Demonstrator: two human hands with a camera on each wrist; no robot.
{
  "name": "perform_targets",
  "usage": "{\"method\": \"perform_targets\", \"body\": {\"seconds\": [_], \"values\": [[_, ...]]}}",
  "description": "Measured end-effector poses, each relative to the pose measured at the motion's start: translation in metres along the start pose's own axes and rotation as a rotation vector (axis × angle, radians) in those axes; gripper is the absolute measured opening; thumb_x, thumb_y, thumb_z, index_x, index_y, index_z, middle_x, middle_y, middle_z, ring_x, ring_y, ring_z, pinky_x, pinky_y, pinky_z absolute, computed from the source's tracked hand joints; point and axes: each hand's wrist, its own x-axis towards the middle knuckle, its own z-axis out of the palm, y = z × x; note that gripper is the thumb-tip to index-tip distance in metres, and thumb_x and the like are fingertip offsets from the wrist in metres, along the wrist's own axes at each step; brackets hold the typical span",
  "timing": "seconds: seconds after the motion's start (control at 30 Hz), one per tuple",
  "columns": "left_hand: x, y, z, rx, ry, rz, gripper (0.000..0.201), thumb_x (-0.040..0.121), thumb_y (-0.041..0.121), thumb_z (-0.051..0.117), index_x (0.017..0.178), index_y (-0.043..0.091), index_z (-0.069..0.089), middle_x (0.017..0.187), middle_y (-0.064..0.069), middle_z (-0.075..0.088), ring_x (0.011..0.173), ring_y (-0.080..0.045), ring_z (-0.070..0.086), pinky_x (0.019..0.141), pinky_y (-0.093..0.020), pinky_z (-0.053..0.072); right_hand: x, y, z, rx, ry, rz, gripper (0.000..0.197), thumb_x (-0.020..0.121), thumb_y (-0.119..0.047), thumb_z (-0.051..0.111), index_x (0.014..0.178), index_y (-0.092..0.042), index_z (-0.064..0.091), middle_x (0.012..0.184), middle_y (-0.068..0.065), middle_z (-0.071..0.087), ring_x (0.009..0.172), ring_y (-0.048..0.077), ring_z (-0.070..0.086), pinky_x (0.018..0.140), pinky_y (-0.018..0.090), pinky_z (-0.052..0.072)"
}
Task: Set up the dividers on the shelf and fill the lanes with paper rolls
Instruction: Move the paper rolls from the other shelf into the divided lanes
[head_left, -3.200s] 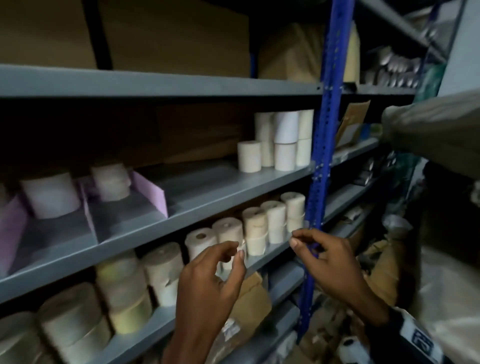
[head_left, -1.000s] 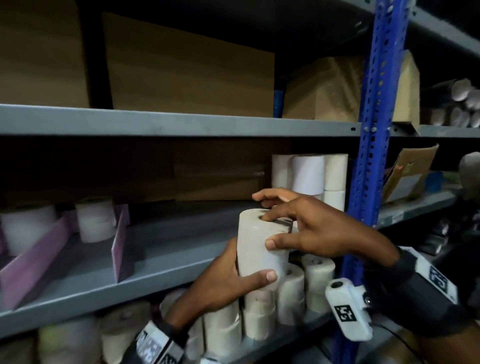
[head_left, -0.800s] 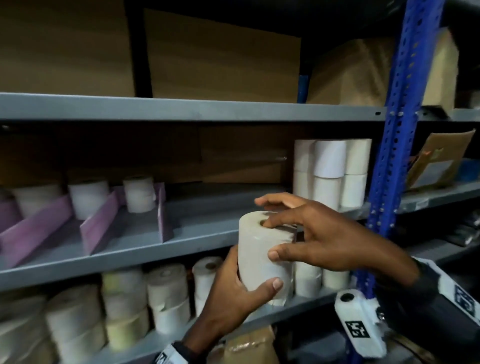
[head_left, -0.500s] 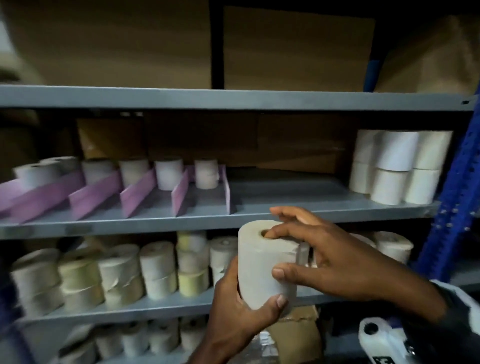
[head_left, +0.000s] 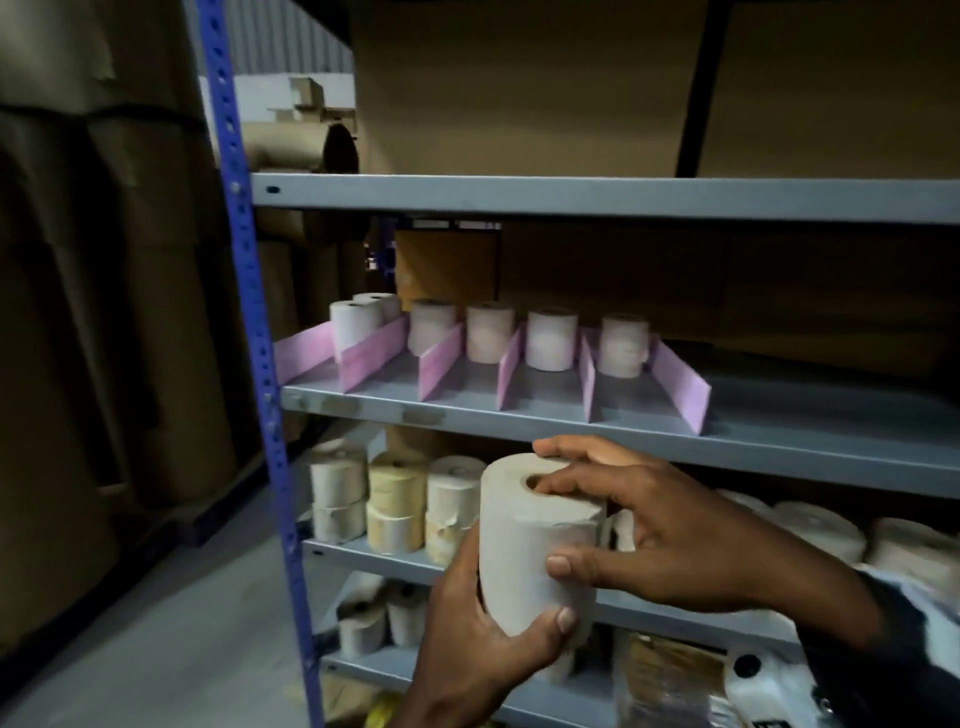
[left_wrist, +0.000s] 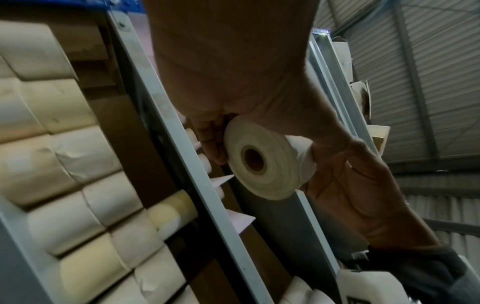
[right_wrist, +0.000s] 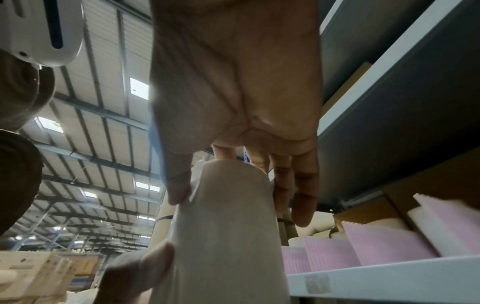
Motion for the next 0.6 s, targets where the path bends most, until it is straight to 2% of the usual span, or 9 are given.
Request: {"method": "perform_targets", "body": {"seconds": [0.13,0.23,0.3,0.4,0.43,0.47,0.53,0.57,0.6], "values": [[0.002,-0.006,-0.062,0.034,0.024,0.000,0.086,0.076,0.049,0.086,0.149,0.031,0.044,0.136,0.006,0.065,0.120,-0.015,0.066,0.088,-0.026,0.057,0.046,-0.027,0.031,0.046,0.025,-0.062,0.059,0.081,-0.063,0.066,0.133,-0.038,0.057,0.147,-0.036,0.028,0.135,-0.016,0.027,0.105,0.010,0.032],[0.006,-0.011,-0.103,0.052,0.053,0.018,0.083,0.077,0.050,0.085,0.148,0.034,0.045,0.135,0.007,0.065,0.119,-0.014,0.066,0.087,-0.025,0.057,0.079,-0.044,0.054,0.066,0.063,-0.079,0.057,0.082,-0.058,0.068,0.132,-0.031,0.060,0.147,-0.032,0.031,0.135,-0.013,0.032,0.106,0.009,0.034],[0.010,-0.013,-0.126,0.108,0.076,0.034,0.083,0.077,0.052,0.083,0.149,0.035,0.044,0.137,0.009,0.064,0.120,-0.013,0.065,0.089,-0.032,0.058,0.101,-0.053,0.067,0.064,0.096,-0.065,0.055,0.082,-0.056,0.069,0.130,-0.030,0.062,0.146,-0.031,0.034,0.134,-0.011,0.035,0.106,0.014,0.037],[0.014,-0.012,-0.147,0.294,0.176,0.091,0.079,0.078,0.052,0.077,0.148,0.037,0.043,0.139,0.015,0.061,0.121,-0.009,0.063,0.090,-0.034,0.058,0.129,-0.062,0.076,0.073,0.151,-0.033,0.056,0.080,-0.054,0.072,0.128,-0.026,0.065,0.143,-0.025,0.039,0.132,-0.007,0.040,0.107,0.026,0.042],[0.017,-0.012,-0.154,0.373,0.225,0.119,0.078,0.078,0.051,0.074,0.148,0.033,0.045,0.142,0.013,0.058,0.124,-0.011,0.061,0.095,-0.031,0.056,0.140,-0.064,0.079,0.064,0.168,-0.016,0.057,0.080,-0.054,0.072,0.127,-0.024,0.065,0.142,-0.023,0.041,0.131,-0.005,0.042,0.107,0.030,0.043],[0.019,-0.011,-0.158,0.451,0.267,0.155,0.076,0.079,0.049,0.070,0.148,0.026,0.046,0.148,0.008,0.053,0.132,-0.014,0.055,0.102,-0.024,0.050,0.150,-0.066,0.080,0.052,0.183,0.002,0.057,0.079,-0.054,0.072,0.127,-0.024,0.065,0.141,-0.021,0.042,0.130,-0.004,0.044,0.107,0.035,0.043],[0.023,-0.009,-0.164,0.584,0.293,0.231,0.074,0.081,0.042,0.064,0.148,0.015,0.046,0.156,-0.004,0.044,0.145,-0.017,0.041,0.109,-0.007,0.032,0.170,-0.068,0.082,0.023,0.202,0.040,0.057,0.078,-0.056,0.071,0.126,-0.026,0.066,0.140,-0.022,0.042,0.128,0.000,0.046,0.106,0.042,0.042],[0.025,-0.009,-0.166,0.643,0.280,0.264,0.074,0.081,0.039,0.063,0.148,0.013,0.045,0.158,-0.008,0.040,0.147,-0.019,0.037,0.111,-0.007,0.028,0.181,-0.068,0.081,0.005,0.204,0.058,0.057,0.078,-0.058,0.070,0.126,-0.027,0.066,0.140,-0.022,0.042,0.128,0.002,0.046,0.105,0.045,0.041],[0.029,-0.010,-0.169,0.696,0.257,0.296,0.074,0.081,0.038,0.063,0.148,0.012,0.046,0.158,-0.012,0.038,0.147,-0.023,0.037,0.113,-0.013,0.028,0.192,-0.067,0.081,-0.019,0.204,0.074,0.058,0.077,-0.060,0.068,0.126,-0.028,0.065,0.141,-0.023,0.041,0.128,0.003,0.046,0.105,0.046,0.040]]}}
